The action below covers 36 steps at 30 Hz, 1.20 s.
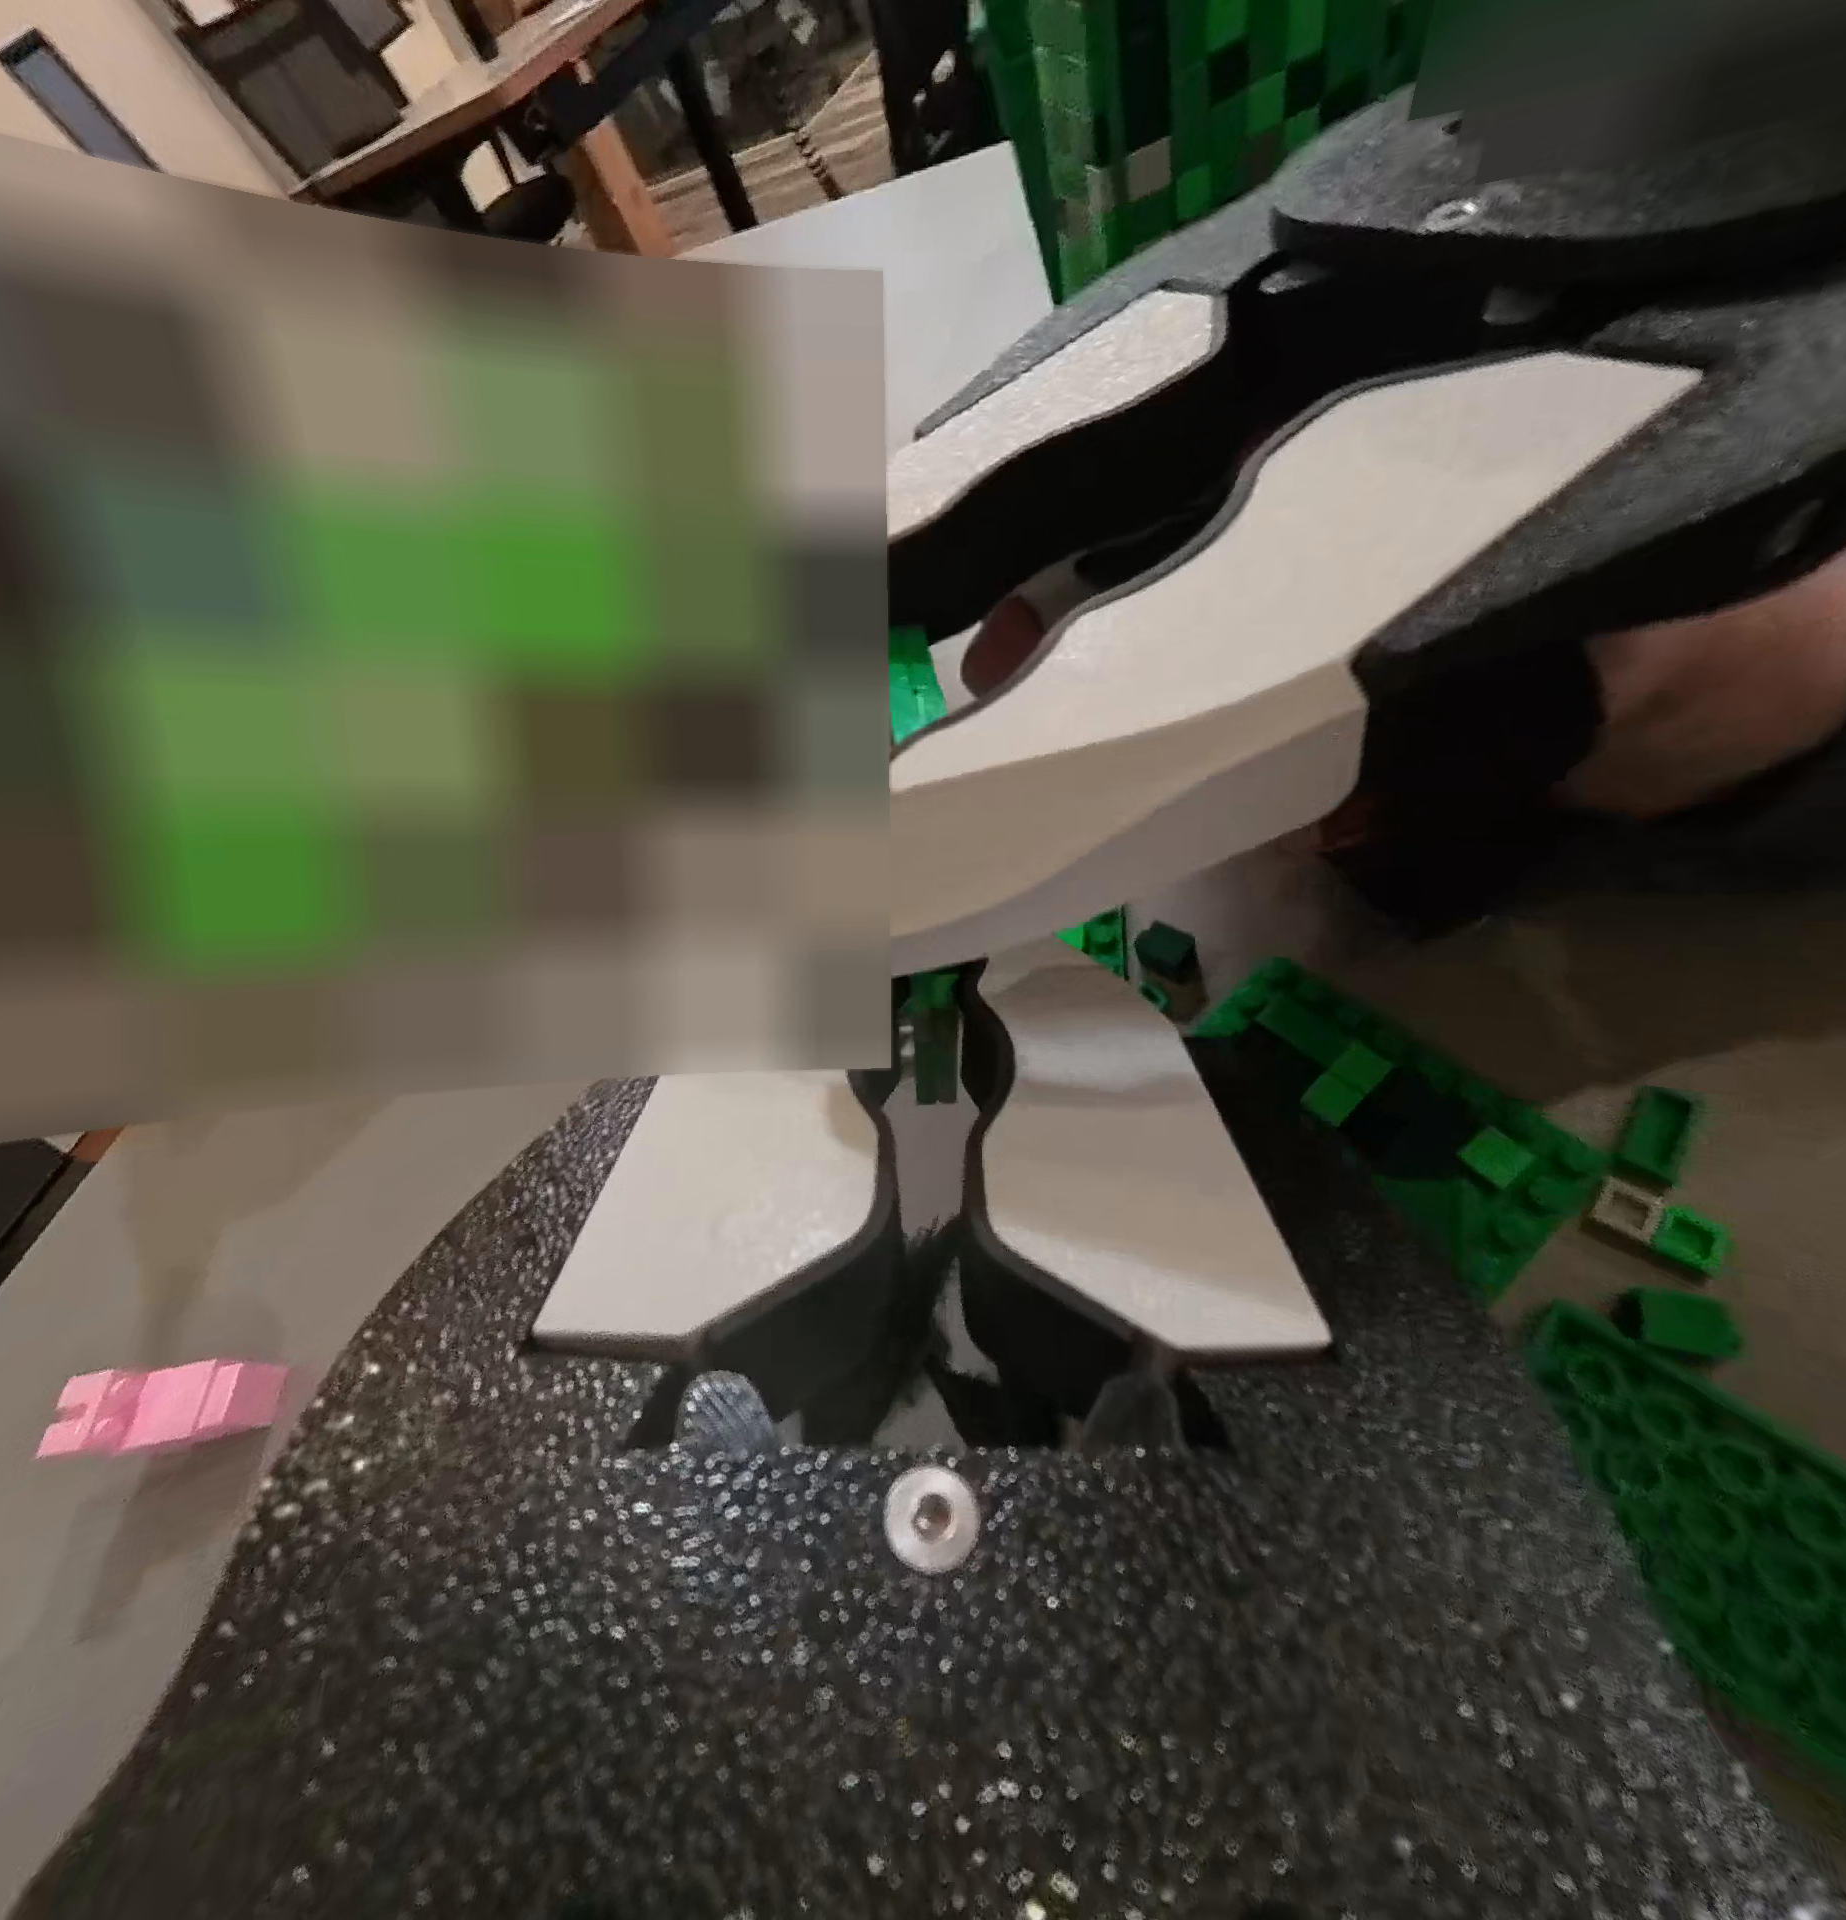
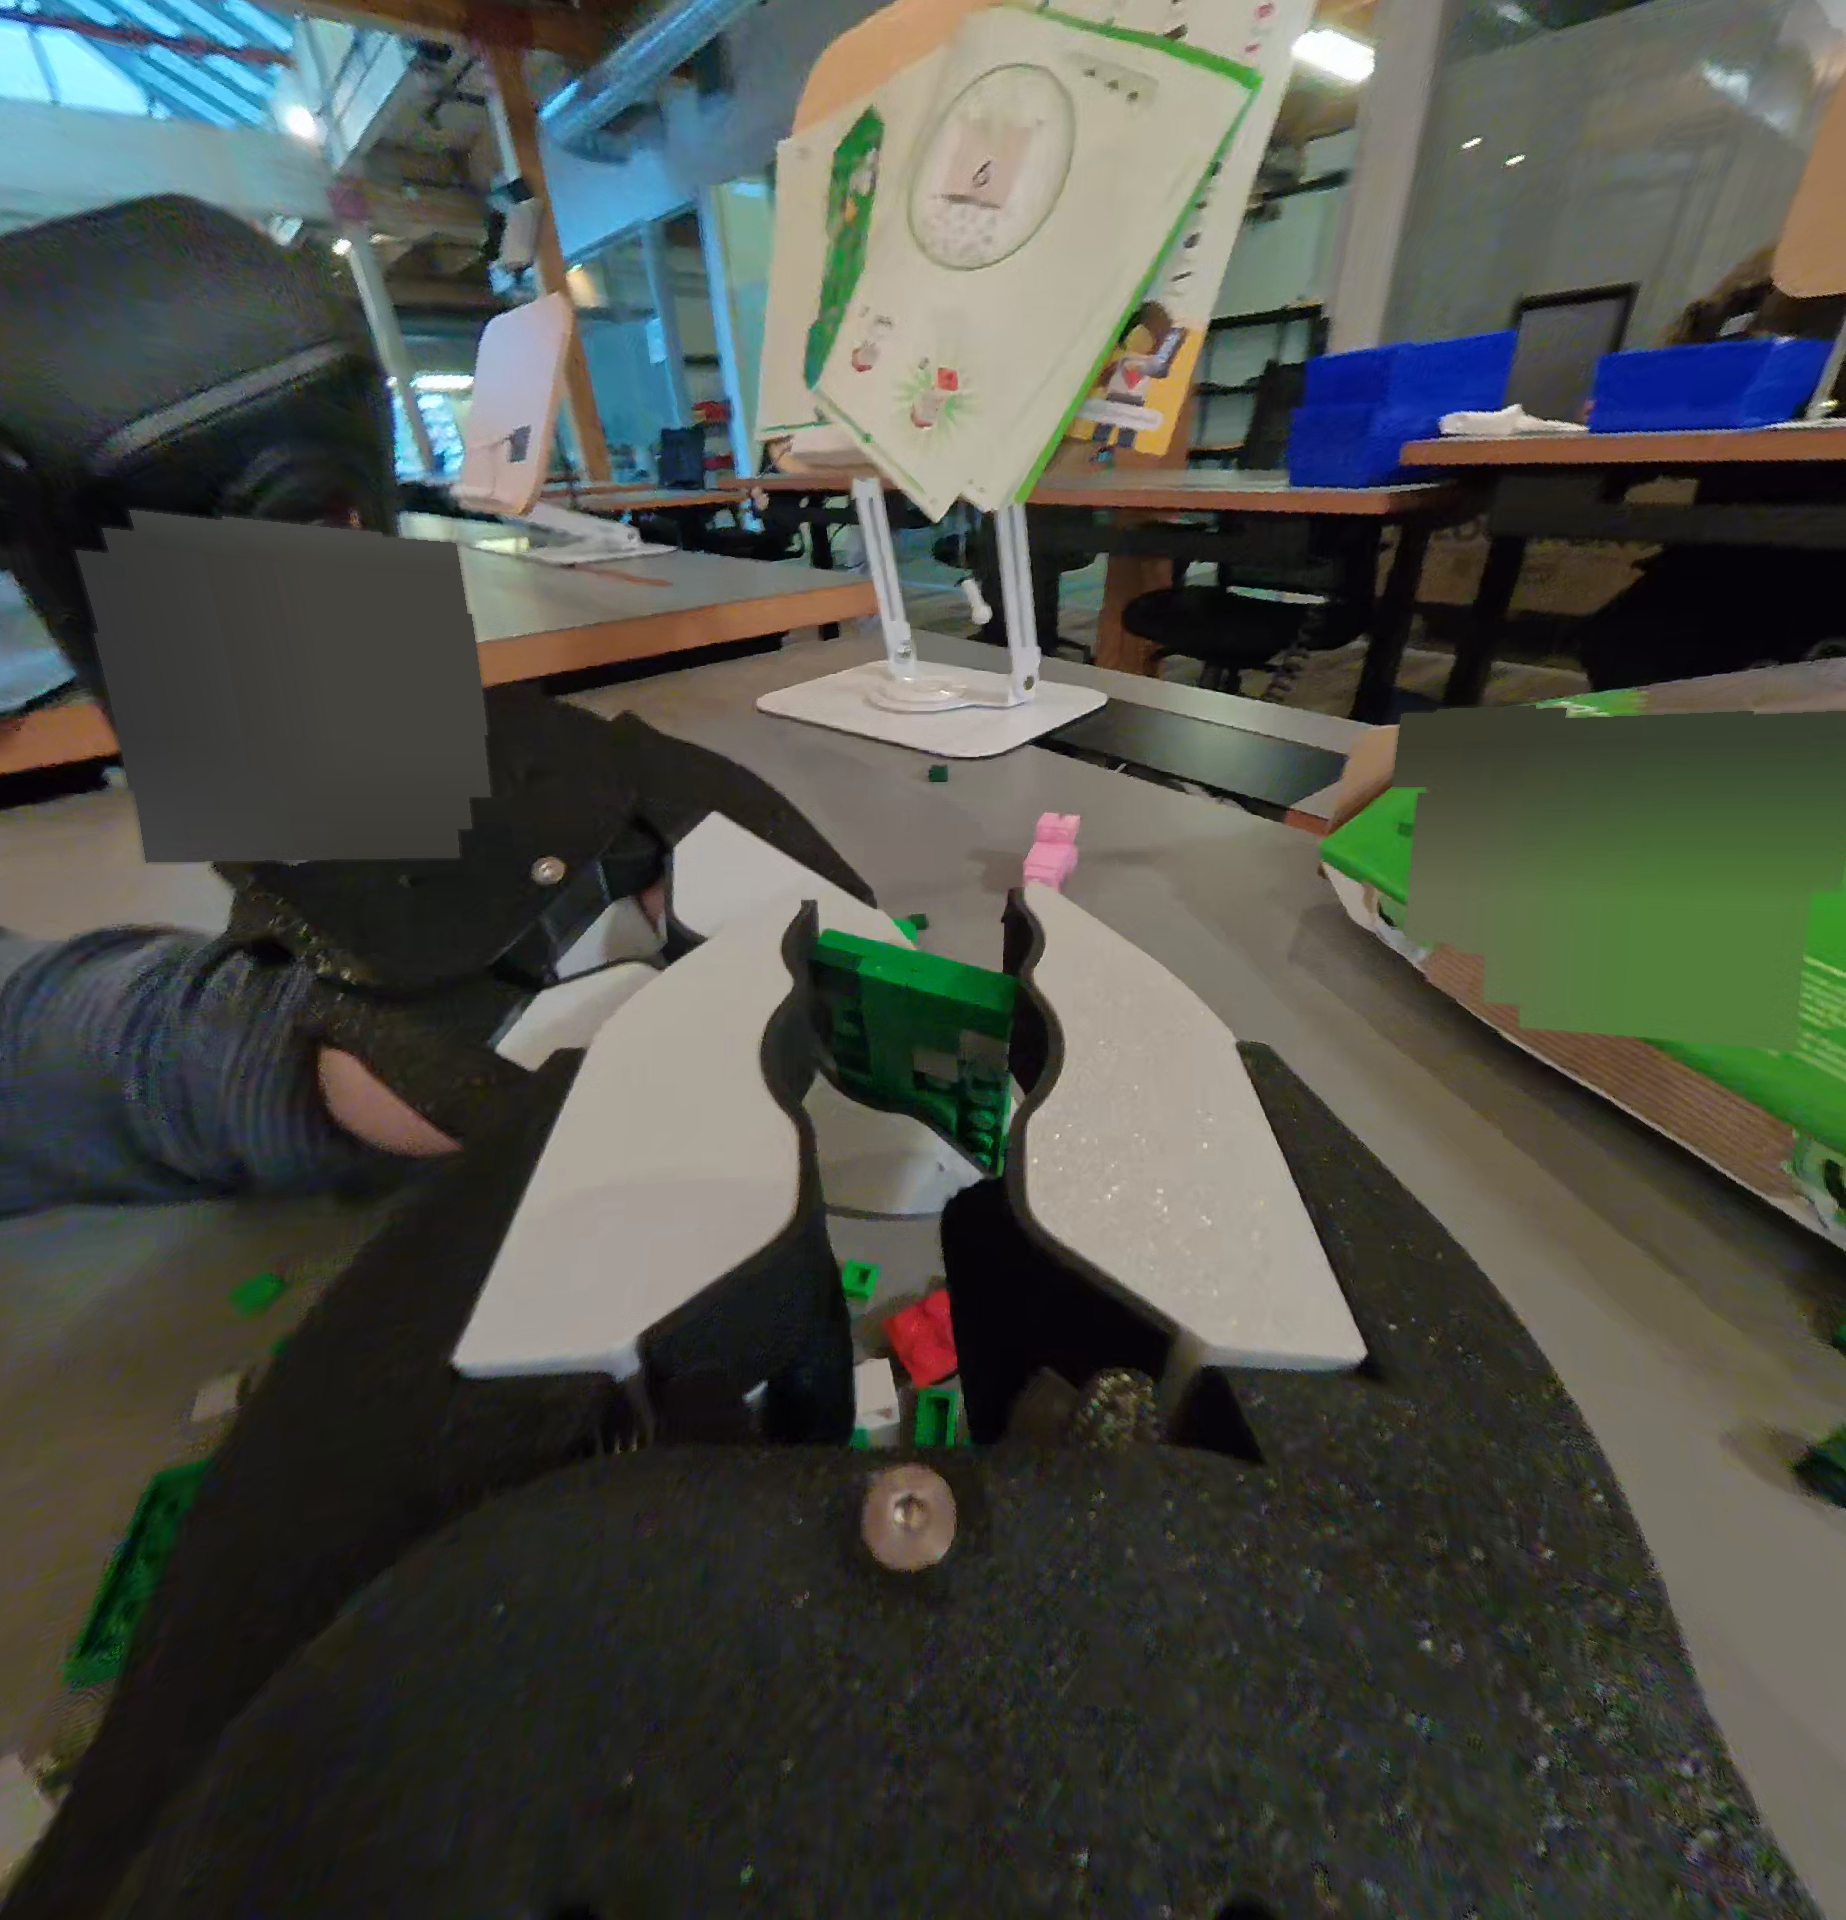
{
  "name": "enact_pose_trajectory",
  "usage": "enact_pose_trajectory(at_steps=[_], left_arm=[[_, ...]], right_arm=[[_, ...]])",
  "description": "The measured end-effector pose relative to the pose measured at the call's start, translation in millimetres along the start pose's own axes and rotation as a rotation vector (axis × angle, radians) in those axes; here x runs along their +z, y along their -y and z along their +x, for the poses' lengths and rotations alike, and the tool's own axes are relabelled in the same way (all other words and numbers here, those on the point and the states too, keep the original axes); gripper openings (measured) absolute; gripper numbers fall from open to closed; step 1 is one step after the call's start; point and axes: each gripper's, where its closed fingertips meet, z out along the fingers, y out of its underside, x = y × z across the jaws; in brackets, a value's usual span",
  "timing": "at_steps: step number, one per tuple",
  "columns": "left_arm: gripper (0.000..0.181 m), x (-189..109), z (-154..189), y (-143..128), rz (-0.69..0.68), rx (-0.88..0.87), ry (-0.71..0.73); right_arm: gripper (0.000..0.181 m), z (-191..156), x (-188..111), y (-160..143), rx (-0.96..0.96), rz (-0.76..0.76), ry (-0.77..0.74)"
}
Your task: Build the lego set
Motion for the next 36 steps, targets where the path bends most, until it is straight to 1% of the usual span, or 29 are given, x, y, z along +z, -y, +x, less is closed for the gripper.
enact_pose_trajectory(at_steps=[5,10,11,12,16,18,22,23,25,29,31,33,34,36], left_arm=[[0.007,-2.9,4.2,-2.9,-0.004,0.032,-0.056],[0.007,-3.4,6.3,-3.6,0.003,0.021,-0.09],[0.006,-6.0,8.3,-2.3,0.023,-0.003,-0.135],[0.006,-7.5,9.9,-2.0,0.029,-0.018,-0.165],[0.007,-4.5,7.7,-4.4,0.006,0.004,-0.124],[0.006,-2.9,4.4,-6.6,-0.012,0.004,-0.095],[0.006,-1.3,-8.4,-15.2,-0.064,0.019,0.001],[0.006,-1.5,-9.9,-16.2,-0.07,0.013,0.007],[0.006,-2.3,-11.7,-14.9,-0.059,-0.018,0.002],[0.006,-7.6,-12.1,-7.0,0.007,-0.164,-0.086],[0.006,-10.8,-8.2,-4.7,0.029,-0.262,-0.189],[0.006,-12.7,-2.1,-6.6,0.016,-0.336,-0.289],[0.006,-13.0,0.0,-7.9,0.007,-0.336,-0.311],[0.005,-11.7,1.1,-11.9,-0.021,-0.277,-0.292]], right_arm=[[0.034,-7.1,-0.1,-3.7,-0.045,-0.03,0.076],[0.033,-11.0,-2.6,-4.9,-0.053,-0.039,0.135],[0.025,-15.5,-5.2,-4.9,-0.071,-0.038,0.177],[0.023,-16.6,-6.2,-4.6,-0.075,-0.036,0.191],[0.022,-13.9,-4.7,-6.4,-0.067,-0.051,0.173],[0.025,-9.9,-3.9,-7.3,-0.068,-0.058,0.144],[0.034,3.0,-4.3,-8.6,-0.113,-0.071,0.038],[0.039,5.5,-4.3,-9.3,-0.113,-0.077,0.02],[0.039,6.8,-4.6,-10.6,-0.118,-0.088,0.015],[0.044,9.9,-9.1,-14.1,-0.18,-0.131,0.011],[0.052,11.9,-13.6,-16.0,-0.241,-0.171,0.011],[0.057,14.5,-18.6,-16.7,-0.322,-0.203,-0.011],[0.057,14.3,-20.5,-15.5,-0.34,-0.202,-0.017],[0.055,12.4,-21.9,-11.0,-0.301,-0.181,-0.006]])
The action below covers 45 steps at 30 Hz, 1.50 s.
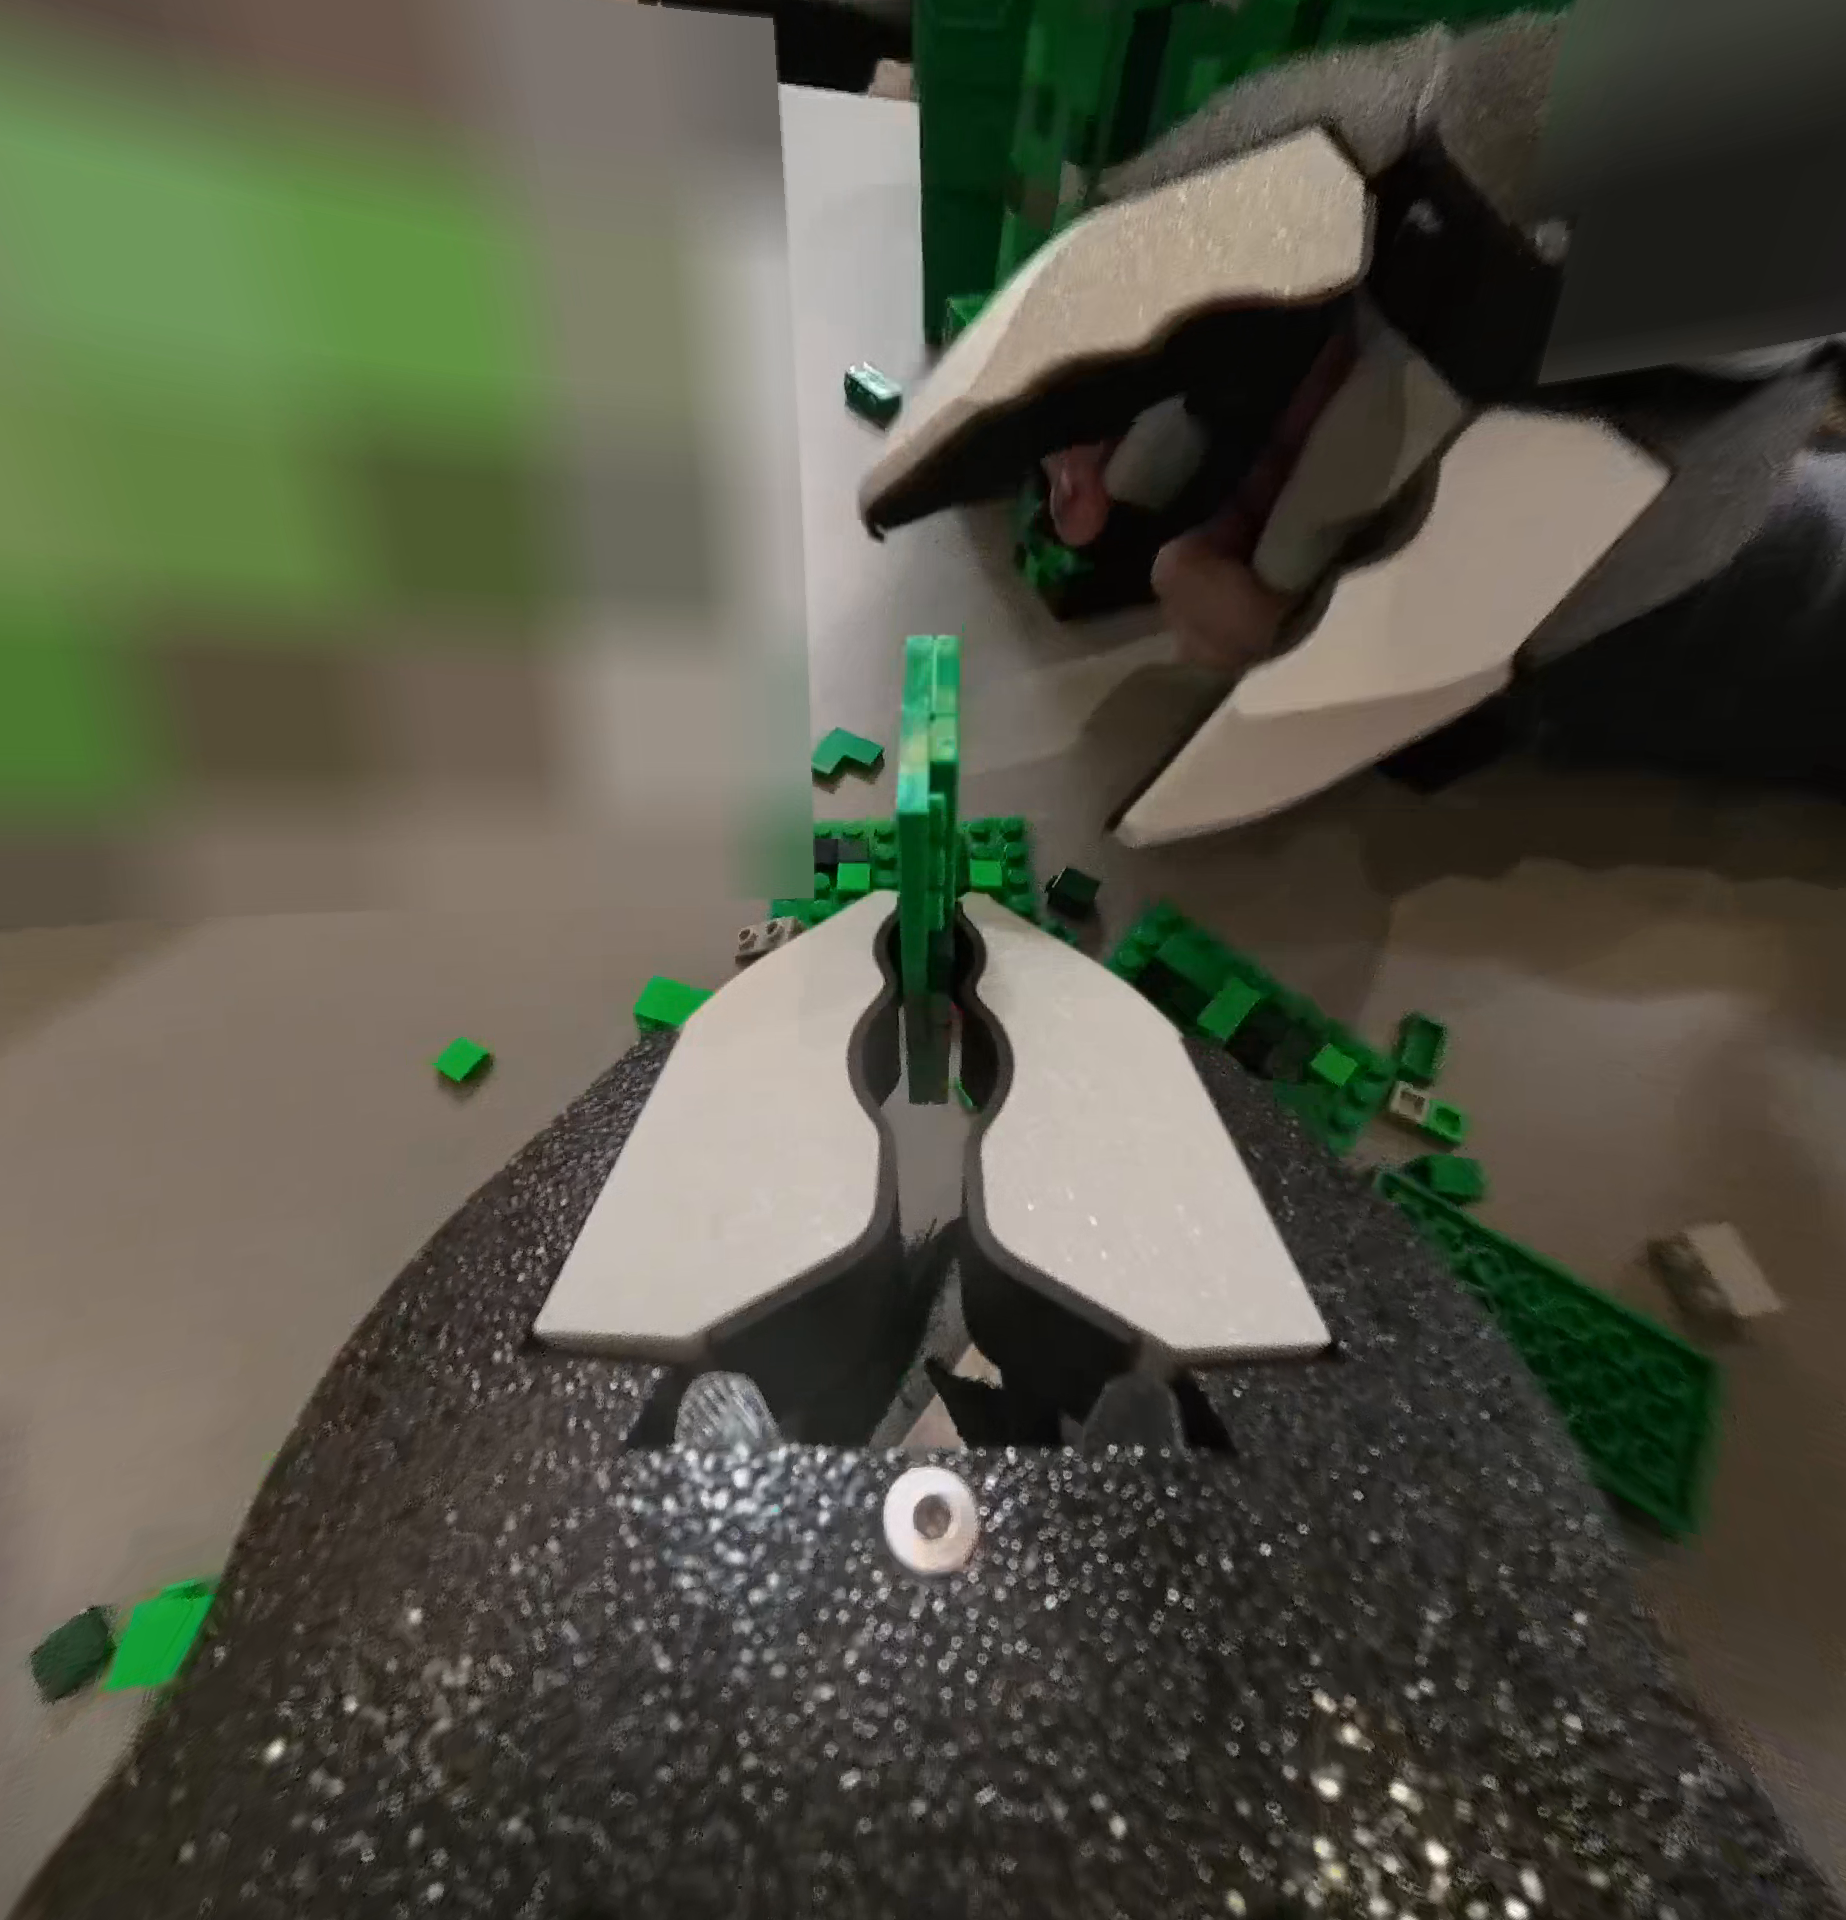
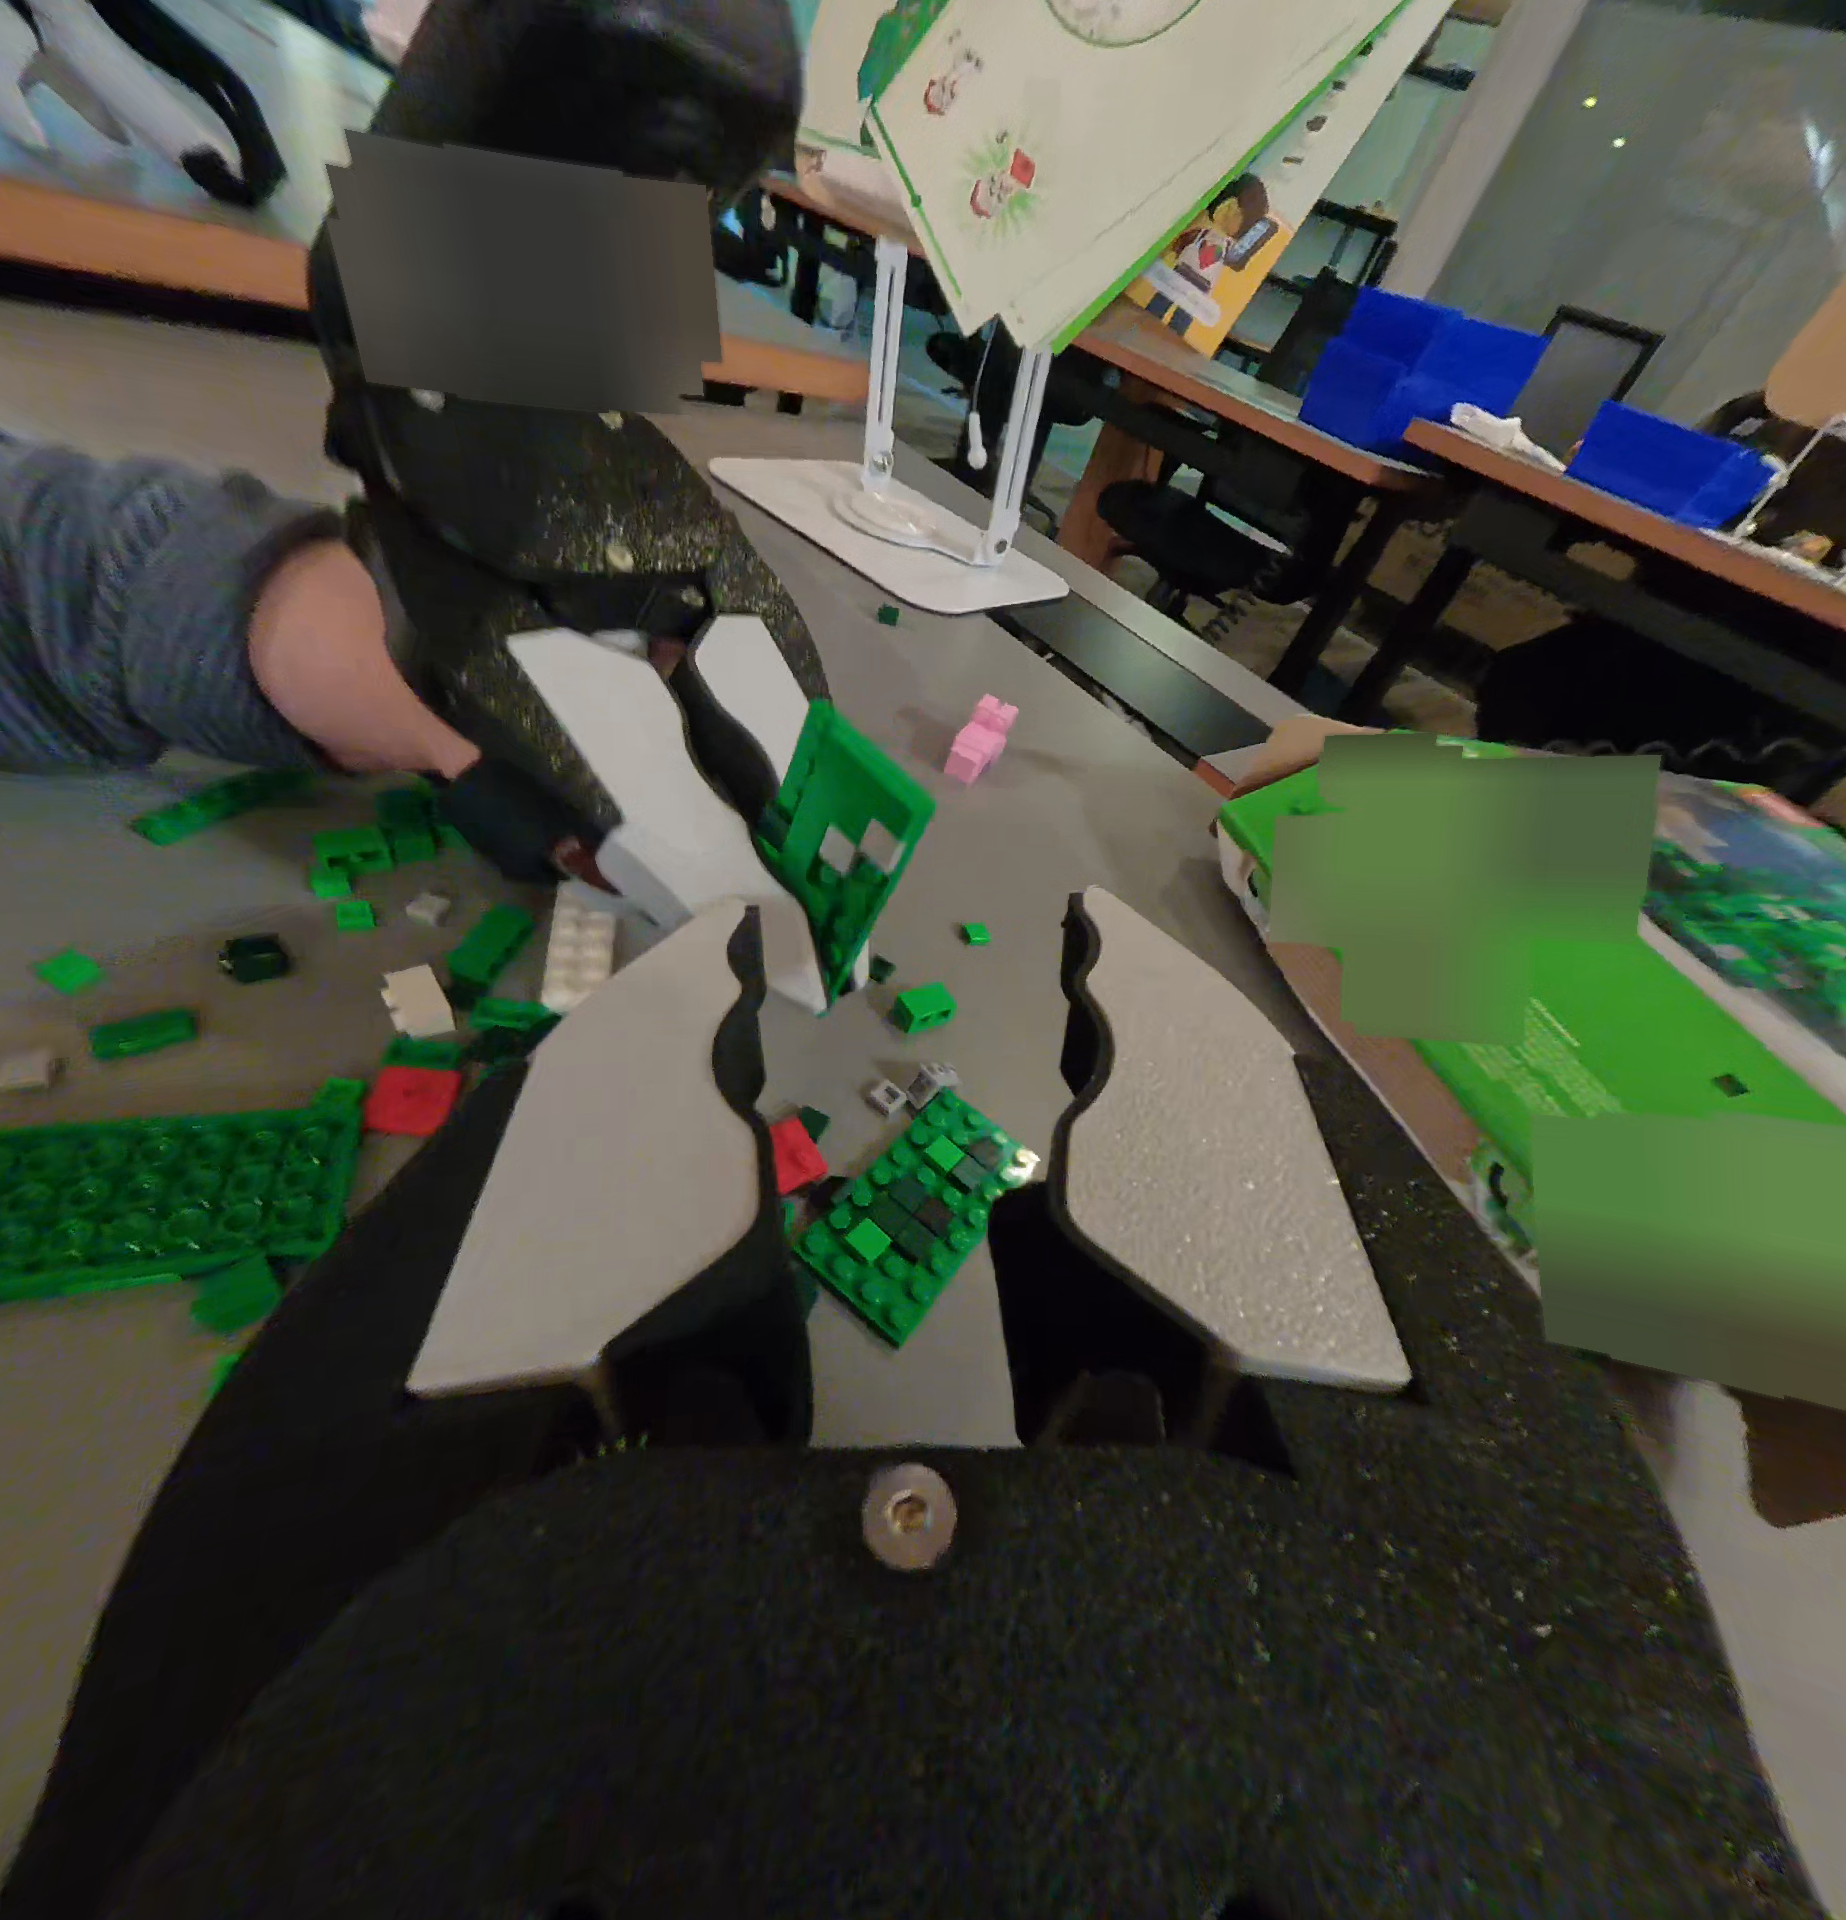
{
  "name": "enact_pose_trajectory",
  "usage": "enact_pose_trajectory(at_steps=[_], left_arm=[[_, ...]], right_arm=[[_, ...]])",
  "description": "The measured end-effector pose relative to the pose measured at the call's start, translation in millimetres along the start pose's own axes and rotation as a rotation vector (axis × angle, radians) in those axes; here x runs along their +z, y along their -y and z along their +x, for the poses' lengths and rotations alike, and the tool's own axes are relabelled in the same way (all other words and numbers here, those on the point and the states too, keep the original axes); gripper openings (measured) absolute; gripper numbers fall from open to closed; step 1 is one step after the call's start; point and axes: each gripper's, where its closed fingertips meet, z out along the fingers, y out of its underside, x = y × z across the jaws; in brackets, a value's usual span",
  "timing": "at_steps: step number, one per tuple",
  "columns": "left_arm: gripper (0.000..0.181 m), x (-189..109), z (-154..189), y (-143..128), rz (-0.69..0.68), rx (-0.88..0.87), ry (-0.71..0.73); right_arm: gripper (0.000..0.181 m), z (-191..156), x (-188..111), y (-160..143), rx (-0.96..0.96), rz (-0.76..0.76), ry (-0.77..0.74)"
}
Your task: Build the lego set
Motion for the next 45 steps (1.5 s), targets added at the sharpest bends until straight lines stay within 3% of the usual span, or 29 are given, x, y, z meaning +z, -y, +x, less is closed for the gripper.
enact_pose_trajectory(at_steps=[3,6,10,12,15,19,21,24,28,31,37,41,45], left_arm=[[0.006,6.0,7.0,-6.8,-0.07,0.11,0.013],[0.006,11.3,20.9,-13.1,-0.136,0.22,-0.028],[0.006,12.7,31.0,-9.6,-0.098,0.243,-0.08],[0.019,10.8,18.2,-0.8,-0.036,0.238,0.01],[0.057,1.9,-6.5,18.4,0.065,0.29,0.248],[0.059,-3.2,-13.7,29.3,0.054,0.517,0.493],[0.049,-1.6,-11.8,30.6,0.018,0.617,0.565],[0.05,-1.8,-19.2,28.8,-0.043,0.679,0.677],[0.043,-4.4,-15.2,32.4,0.0,0.637,0.631],[0.042,-3.3,-16.3,25.9,-0.057,0.628,0.554],[0.042,2.7,-10.2,-22.2,-0.31,0.599,0.248],[0.042,-1.8,4.8,-34.3,-0.376,0.573,0.095],[0.042,-8.5,15.4,-37.5,-0.426,0.625,0.027]], right_arm=[[0.053,-2.2,-1.5,6.7,0.095,0.04,0.05],[0.039,-19.3,-1.7,4.3,0.131,0.013,0.184],[0.011,-36.3,-0.9,-1.0,0.168,-0.019,0.304],[0.007,-27.5,2.0,3.7,0.22,0.006,0.245],[0.006,-8.0,0.8,13.9,0.392,0.1,0.163],[0.006,5.1,0.5,19.1,0.669,0.208,0.146],[0.006,4.9,-0.1,23.3,0.715,0.252,0.155],[0.006,4.7,-1.2,29.1,0.768,0.308,0.153],[0.006,3.9,-1.9,30.9,0.798,0.327,0.183],[0.01,4.2,-1.8,25.9,0.704,0.255,0.18],[0.056,-2.8,-8.3,-4.1,0.108,-0.109,0.084],[0.064,-32.1,-4.7,-28.7,-0.2,-0.292,0.132],[0.064,-48.0,-0.5,-32.8,-0.319,-0.299,0.174]])
